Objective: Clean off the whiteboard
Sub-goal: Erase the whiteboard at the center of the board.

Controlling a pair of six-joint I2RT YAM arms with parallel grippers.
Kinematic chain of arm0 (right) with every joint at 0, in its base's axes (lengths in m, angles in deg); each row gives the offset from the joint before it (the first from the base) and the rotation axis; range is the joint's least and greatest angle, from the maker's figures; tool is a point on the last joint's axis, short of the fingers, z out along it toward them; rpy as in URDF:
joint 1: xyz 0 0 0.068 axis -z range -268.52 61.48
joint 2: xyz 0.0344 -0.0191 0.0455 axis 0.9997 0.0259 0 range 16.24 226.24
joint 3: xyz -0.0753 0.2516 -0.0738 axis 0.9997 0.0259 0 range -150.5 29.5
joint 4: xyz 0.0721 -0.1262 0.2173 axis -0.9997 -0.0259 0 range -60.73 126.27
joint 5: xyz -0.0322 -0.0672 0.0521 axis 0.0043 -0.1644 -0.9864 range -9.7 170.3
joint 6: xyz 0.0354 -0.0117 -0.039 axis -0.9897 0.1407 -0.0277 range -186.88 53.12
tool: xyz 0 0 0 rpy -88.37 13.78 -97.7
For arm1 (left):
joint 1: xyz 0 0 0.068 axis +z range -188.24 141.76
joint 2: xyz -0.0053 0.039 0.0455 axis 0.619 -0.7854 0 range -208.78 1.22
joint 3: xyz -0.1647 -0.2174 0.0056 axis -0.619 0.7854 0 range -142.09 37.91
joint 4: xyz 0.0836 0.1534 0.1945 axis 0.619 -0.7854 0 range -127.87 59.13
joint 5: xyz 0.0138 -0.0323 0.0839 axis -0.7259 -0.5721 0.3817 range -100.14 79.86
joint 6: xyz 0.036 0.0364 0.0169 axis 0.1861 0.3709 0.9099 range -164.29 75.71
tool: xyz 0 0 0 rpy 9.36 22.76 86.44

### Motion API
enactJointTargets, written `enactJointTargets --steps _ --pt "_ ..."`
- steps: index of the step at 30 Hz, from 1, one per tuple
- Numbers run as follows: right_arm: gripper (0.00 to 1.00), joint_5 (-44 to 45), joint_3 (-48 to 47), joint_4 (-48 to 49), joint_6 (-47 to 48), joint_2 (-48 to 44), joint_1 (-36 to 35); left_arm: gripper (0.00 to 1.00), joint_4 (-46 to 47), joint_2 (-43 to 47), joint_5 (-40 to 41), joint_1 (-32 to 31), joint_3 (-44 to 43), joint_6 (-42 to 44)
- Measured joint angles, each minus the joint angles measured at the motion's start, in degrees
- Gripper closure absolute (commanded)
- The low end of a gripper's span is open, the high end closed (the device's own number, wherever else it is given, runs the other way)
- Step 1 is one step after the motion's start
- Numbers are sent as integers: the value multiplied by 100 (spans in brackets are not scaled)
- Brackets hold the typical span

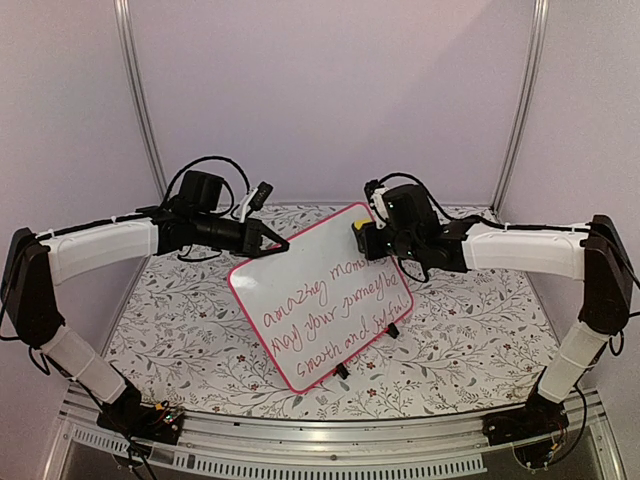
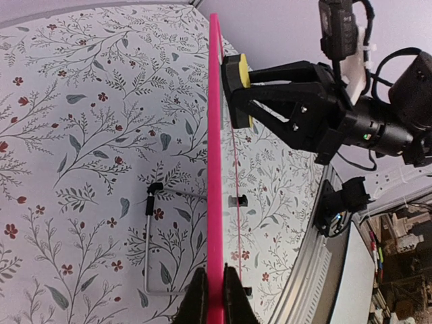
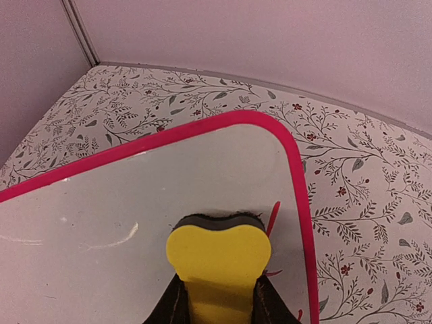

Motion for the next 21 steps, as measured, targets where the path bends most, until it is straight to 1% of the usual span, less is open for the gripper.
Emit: enactJointTargets --steps 5,13,21 --pt "74 -50 20 28 -35 -2 13 100 -2 0 2 0 0 0" --pt "74 -57 483 407 -142 -142 26 100 -2 0 7 0 0 -9" --pt "75 -76 741 426 -219 -275 42 100 0 0 0 0 0 -7"
